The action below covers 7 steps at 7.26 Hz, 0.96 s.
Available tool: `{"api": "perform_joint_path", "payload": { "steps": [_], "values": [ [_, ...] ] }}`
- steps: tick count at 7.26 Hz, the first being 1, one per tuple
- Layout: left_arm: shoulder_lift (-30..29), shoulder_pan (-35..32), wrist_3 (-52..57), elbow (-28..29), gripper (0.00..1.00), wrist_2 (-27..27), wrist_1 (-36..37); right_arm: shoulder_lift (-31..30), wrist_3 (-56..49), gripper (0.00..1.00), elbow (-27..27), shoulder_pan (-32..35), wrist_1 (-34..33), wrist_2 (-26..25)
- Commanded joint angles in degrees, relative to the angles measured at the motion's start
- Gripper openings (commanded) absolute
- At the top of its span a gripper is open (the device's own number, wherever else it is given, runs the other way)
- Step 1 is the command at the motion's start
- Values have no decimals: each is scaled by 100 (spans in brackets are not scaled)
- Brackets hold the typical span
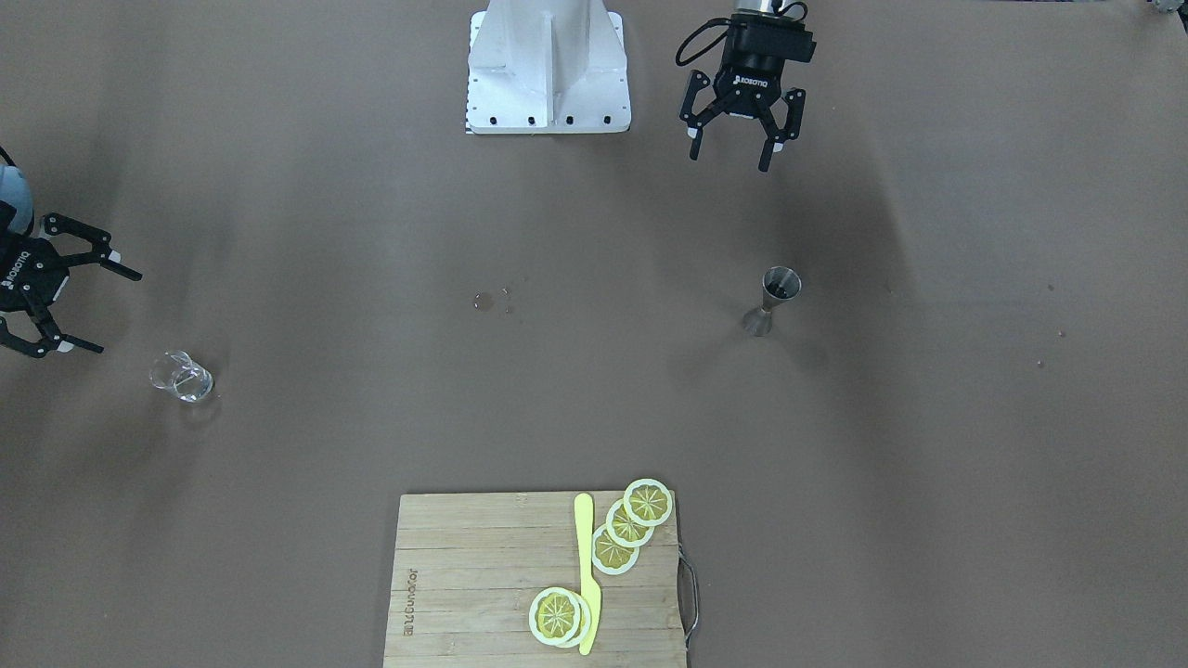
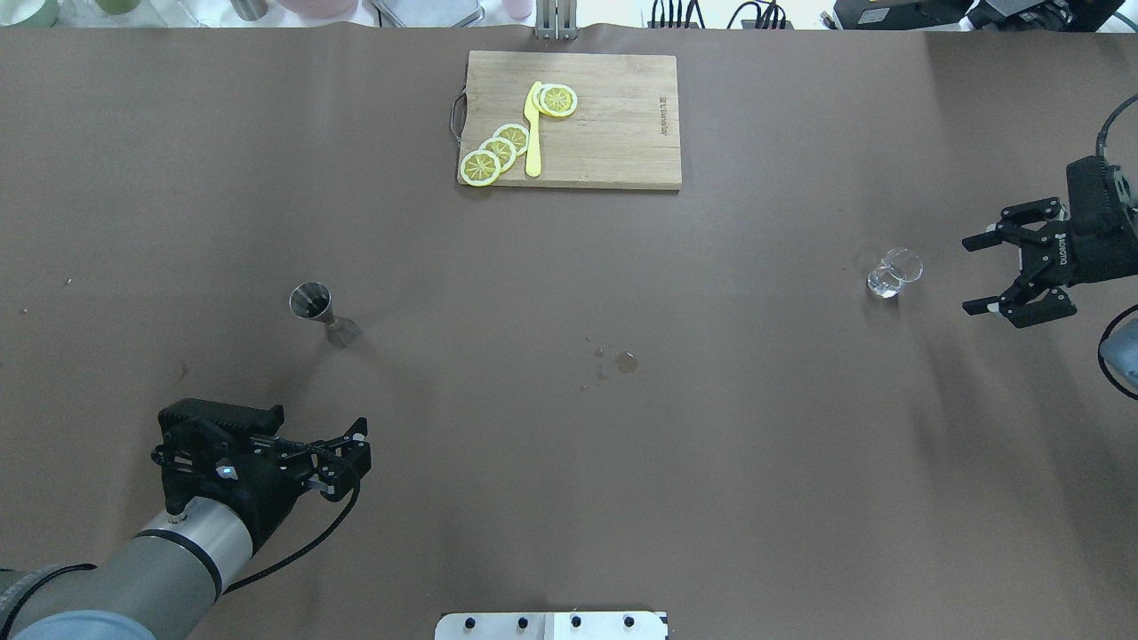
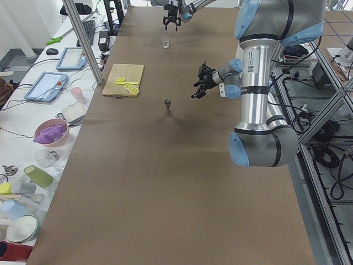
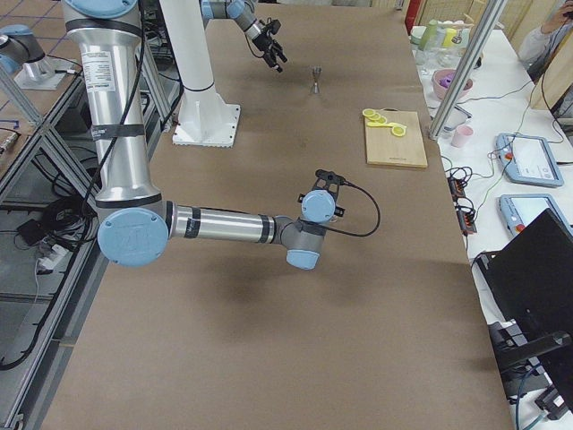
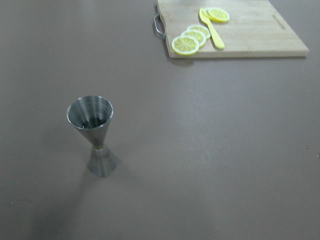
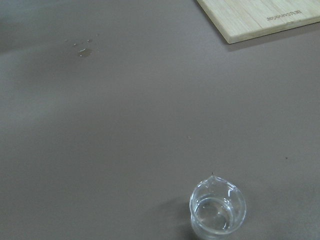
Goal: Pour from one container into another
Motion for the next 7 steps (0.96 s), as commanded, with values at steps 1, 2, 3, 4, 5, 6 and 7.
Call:
{"api": "perform_joint_path", "payload": {
  "steps": [1,2,3,4,5,6,7],
  "values": [
    [-37,44,-9,467,98,588,-355,78,-117,99,-420,-39,329,-362],
    [-20,0,-9,695,98,677,-793,79,75,99,-457,-75,376,-600],
    [-28,-26,-26,810,98,686,-1015,88,703,99,-457,-84,368,-663],
    [-194,-35,-35,1134,98,913,-1243,105,918,98,-466,-119,368,-786],
    [-334,-26,-44,1380,98,1237,-1350,157,1260,95,-484,-180,368,-978],
    [-336,-87,-44,1470,98,1275,-1377,158,1428,95,-492,-241,385,-1094],
    [-336,-157,-26,1488,98,1501,-1334,167,1439,99,-475,-303,403,-1208]
  ]
}}
